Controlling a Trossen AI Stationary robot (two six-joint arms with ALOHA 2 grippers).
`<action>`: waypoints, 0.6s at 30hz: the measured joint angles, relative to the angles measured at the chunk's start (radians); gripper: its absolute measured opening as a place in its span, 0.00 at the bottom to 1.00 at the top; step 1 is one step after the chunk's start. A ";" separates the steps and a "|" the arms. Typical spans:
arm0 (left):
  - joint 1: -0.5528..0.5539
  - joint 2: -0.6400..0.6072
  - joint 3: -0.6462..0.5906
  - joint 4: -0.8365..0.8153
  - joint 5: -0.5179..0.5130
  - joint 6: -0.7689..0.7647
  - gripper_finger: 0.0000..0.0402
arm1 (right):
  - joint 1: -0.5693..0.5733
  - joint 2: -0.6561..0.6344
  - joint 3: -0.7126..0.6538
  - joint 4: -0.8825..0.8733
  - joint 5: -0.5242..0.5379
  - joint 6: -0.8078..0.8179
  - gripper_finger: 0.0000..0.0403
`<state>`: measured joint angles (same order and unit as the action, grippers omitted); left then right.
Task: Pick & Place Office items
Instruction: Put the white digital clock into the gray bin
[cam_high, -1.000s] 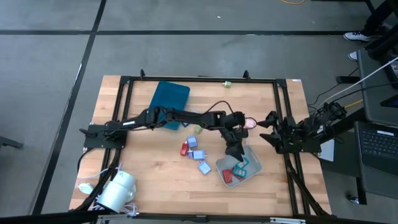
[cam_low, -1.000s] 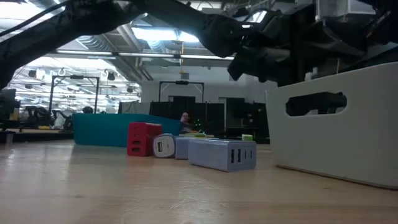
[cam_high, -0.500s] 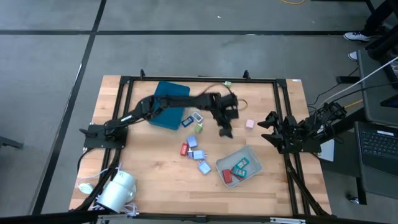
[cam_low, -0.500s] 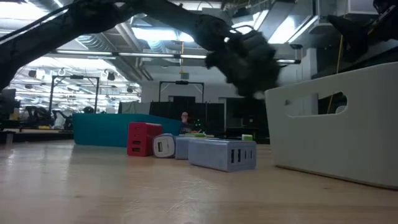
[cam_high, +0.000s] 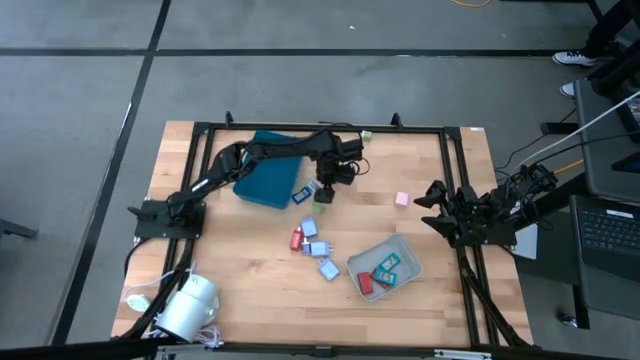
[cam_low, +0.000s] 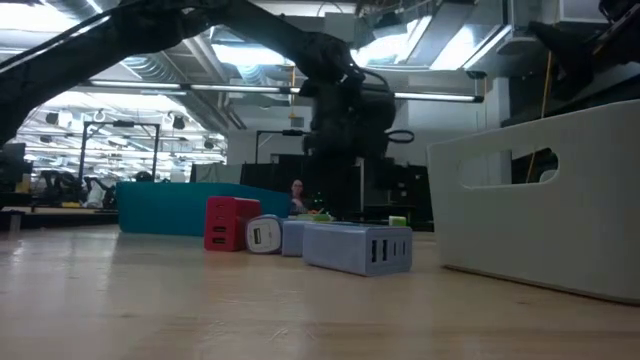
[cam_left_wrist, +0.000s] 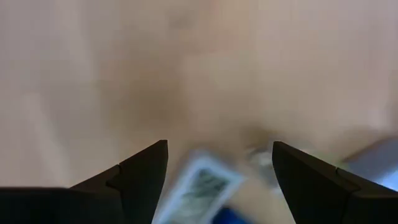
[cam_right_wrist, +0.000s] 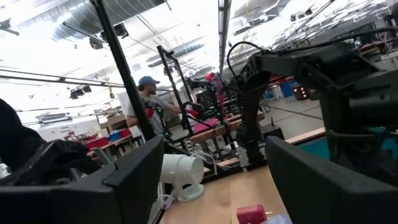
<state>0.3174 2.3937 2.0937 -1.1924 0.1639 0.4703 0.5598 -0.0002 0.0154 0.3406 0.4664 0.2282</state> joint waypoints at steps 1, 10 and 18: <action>0.002 0.000 -0.004 -0.002 -0.030 0.020 0.70 | 0.000 0.000 0.000 0.000 -0.009 0.005 0.71; 0.040 -0.001 -0.007 -0.031 -0.088 0.078 0.68 | 0.000 0.000 0.000 -0.009 -0.015 0.026 0.71; 0.036 -0.001 -0.059 -0.039 -0.022 0.067 0.63 | 0.000 0.000 0.000 -0.012 -0.034 0.032 0.71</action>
<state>0.3535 2.3924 2.0350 -1.2316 0.1417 0.5370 0.5602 -0.0002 0.0154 0.3287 0.4326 0.2599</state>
